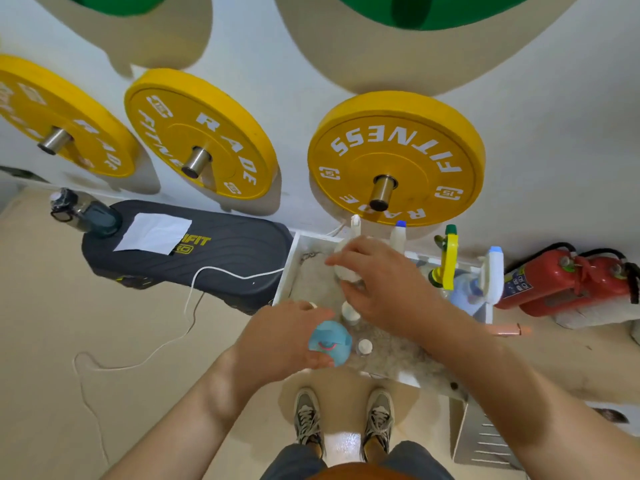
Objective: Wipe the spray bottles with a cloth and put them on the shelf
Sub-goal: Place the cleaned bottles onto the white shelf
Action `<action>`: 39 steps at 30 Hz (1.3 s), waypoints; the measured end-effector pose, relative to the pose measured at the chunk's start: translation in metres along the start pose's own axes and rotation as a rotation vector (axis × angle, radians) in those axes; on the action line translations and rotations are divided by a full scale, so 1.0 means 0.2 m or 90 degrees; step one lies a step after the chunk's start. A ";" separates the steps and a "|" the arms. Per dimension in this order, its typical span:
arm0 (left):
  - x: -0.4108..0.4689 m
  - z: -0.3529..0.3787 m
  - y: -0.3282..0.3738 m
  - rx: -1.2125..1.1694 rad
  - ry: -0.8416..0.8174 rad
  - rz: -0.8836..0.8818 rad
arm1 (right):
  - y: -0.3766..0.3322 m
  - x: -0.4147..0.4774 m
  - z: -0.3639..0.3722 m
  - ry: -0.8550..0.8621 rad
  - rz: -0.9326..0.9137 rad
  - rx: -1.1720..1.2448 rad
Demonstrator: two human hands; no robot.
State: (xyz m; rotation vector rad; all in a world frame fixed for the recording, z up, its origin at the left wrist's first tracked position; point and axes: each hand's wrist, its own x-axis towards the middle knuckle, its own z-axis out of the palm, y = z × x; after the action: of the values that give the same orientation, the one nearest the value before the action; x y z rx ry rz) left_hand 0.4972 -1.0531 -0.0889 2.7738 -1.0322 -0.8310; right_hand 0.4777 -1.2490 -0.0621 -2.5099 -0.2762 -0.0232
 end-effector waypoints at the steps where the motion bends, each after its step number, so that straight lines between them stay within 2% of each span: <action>1: 0.01 0.03 0.00 0.007 -0.009 -0.006 | -0.02 -0.03 0.02 -0.057 0.026 0.034; 4: 0.03 0.09 0.01 0.043 -0.026 -0.014 | -0.03 -0.12 0.13 -0.282 0.056 -0.019; 6: 0.05 0.08 0.01 0.083 -0.025 -0.005 | -0.02 -0.16 0.22 -0.360 0.083 -0.066; 7: 0.03 0.07 0.02 0.089 -0.027 0.001 | -0.02 -0.17 0.27 -0.359 0.098 -0.071; 10: -0.02 -0.02 0.01 0.086 0.007 0.038 | -0.07 -0.17 0.32 -0.275 0.143 -0.045; 11: -0.05 -0.06 0.01 0.040 0.029 0.050 | -0.10 -0.17 0.30 -0.245 0.144 -0.033; 12: -0.09 -0.10 0.00 -0.060 0.080 0.053 | -0.12 -0.16 0.27 -0.218 0.134 -0.025; 14: -0.16 -0.16 -0.01 -0.288 0.268 0.040 | -0.17 -0.14 0.19 -0.158 0.121 0.009; 16: -0.22 -0.24 0.00 -0.398 0.438 -0.062 | -0.22 -0.12 0.10 -0.077 0.131 0.052; 17: -0.24 -0.27 0.00 -0.420 0.462 -0.142 | -0.24 -0.10 0.07 -0.034 0.144 0.067; 19: -0.24 -0.34 0.03 -0.444 0.390 -0.238 | -0.30 -0.05 0.06 0.074 0.145 0.084; 21: -0.21 -0.40 0.07 -0.435 0.309 -0.224 | -0.36 0.01 0.08 0.163 0.111 0.064; 24: -0.08 -0.43 0.05 -0.373 0.356 -0.233 | -0.39 0.07 0.16 0.149 0.093 0.066; 26: 0.02 -0.43 -0.01 -0.404 0.388 -0.236 | -0.36 0.09 0.16 0.138 0.097 0.054; 28: 0.10 -0.42 -0.08 -0.475 0.391 -0.215 | -0.29 0.11 0.13 0.202 0.102 -0.010; 30: 0.19 -0.40 -0.11 -0.506 0.376 -0.188 | -0.19 0.13 0.05 0.234 0.179 -0.054; 34: 0.34 -0.34 -0.17 -0.530 0.303 -0.217 | 0.00 0.20 -0.03 0.103 0.279 -0.225; 36: 0.40 -0.29 -0.19 -0.548 0.259 -0.233 | 0.04 0.23 -0.01 0.051 0.282 -0.222; 39: 0.48 -0.19 -0.21 -0.583 0.219 -0.233 | 0.06 0.27 0.04 -0.016 0.239 -0.309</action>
State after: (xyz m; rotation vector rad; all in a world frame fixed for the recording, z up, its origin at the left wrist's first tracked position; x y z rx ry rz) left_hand 0.6015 -1.0859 -0.1110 2.1681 -0.0242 -0.5944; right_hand 0.5331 -1.2436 -0.0718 -3.0042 0.2246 0.1045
